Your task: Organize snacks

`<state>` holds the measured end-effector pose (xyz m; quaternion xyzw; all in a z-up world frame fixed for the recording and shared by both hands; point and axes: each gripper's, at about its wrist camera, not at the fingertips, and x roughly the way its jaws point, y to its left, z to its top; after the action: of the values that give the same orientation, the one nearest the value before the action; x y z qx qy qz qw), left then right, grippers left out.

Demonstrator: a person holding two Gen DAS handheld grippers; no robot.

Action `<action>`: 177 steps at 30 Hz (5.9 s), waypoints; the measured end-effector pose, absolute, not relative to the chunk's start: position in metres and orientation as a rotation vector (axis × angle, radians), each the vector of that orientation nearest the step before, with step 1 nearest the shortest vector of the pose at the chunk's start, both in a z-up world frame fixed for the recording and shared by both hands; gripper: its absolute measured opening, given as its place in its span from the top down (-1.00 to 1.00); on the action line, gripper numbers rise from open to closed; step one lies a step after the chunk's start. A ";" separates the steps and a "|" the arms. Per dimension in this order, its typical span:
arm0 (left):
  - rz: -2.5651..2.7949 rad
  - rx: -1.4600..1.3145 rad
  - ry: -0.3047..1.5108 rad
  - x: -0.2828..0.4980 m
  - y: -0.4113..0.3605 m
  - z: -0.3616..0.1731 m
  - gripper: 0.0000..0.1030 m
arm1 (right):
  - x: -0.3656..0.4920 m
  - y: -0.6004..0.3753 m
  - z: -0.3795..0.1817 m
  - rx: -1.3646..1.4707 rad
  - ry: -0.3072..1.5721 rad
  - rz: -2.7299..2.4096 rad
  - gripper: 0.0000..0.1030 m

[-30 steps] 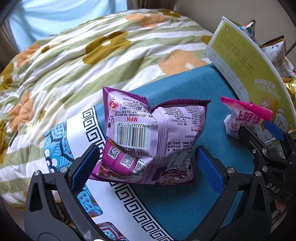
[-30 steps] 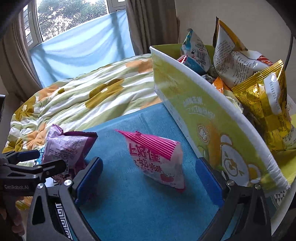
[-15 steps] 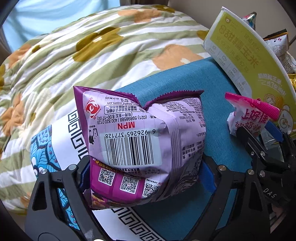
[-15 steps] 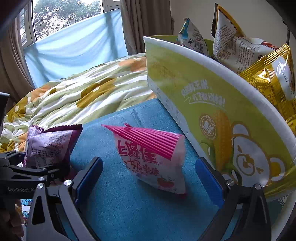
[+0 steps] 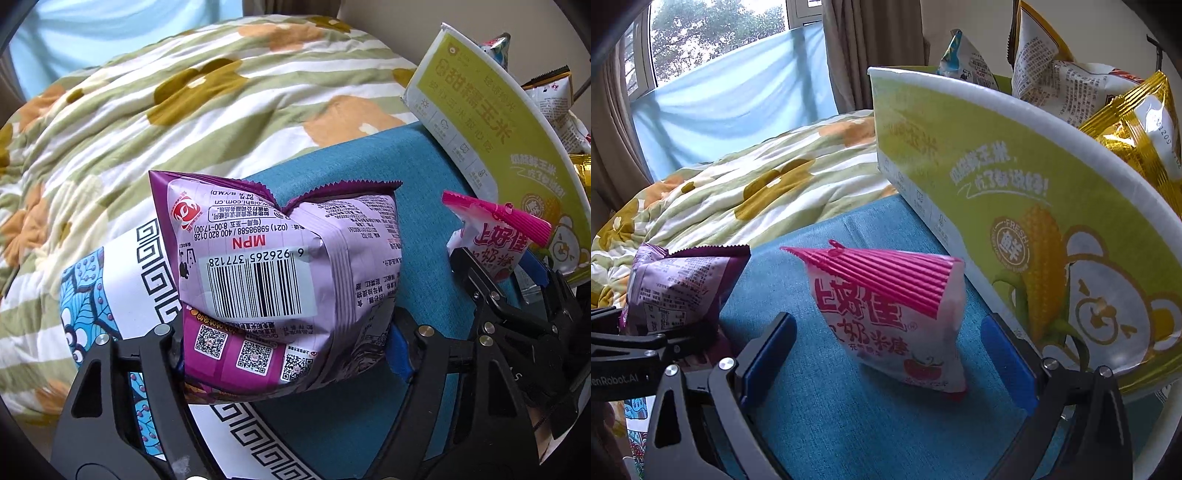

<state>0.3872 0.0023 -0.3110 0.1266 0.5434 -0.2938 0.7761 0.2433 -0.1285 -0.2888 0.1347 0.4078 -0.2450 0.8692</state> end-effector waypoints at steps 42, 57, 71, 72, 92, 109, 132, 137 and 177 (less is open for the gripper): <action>-0.538 0.136 1.022 0.323 0.012 -0.168 -0.41 | 0.208 -0.130 -0.173 0.258 0.831 -0.231 0.07; -0.527 0.068 0.861 0.277 -0.166 -0.080 -0.41 | 0.164 -0.272 -0.099 0.182 0.774 -0.074 0.07; -0.553 0.078 0.955 0.301 -0.330 -0.095 -0.42 | 0.166 -0.400 -0.122 0.166 0.866 0.011 0.07; -0.555 0.082 0.967 0.306 -0.337 -0.099 -0.43 | 0.165 -0.407 -0.124 0.176 0.873 0.009 0.07; -0.491 0.107 1.033 0.303 -0.327 -0.118 -0.87 | 0.168 -0.434 -0.148 0.243 0.947 0.008 0.07; -0.260 -0.043 1.023 0.230 -0.216 -0.123 -0.87 | 0.186 -0.413 -0.157 0.289 1.069 0.206 0.05; -0.225 -0.051 0.952 0.155 -0.136 -0.118 -0.87 | 0.129 -0.377 -0.135 0.214 0.908 0.053 -0.99; -0.223 -0.011 0.830 0.108 -0.108 -0.082 -0.87 | 0.090 -0.351 -0.101 0.192 0.826 0.012 -0.99; -0.133 0.048 0.535 -0.054 -0.046 -0.017 -1.00 | -0.047 -0.258 -0.030 0.059 0.601 -0.063 -0.99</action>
<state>-0.0539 -0.0462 -0.0173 0.0235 0.2640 -0.0659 0.9620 -0.0468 -0.2579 -0.0297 0.0292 0.2957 -0.0312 0.9543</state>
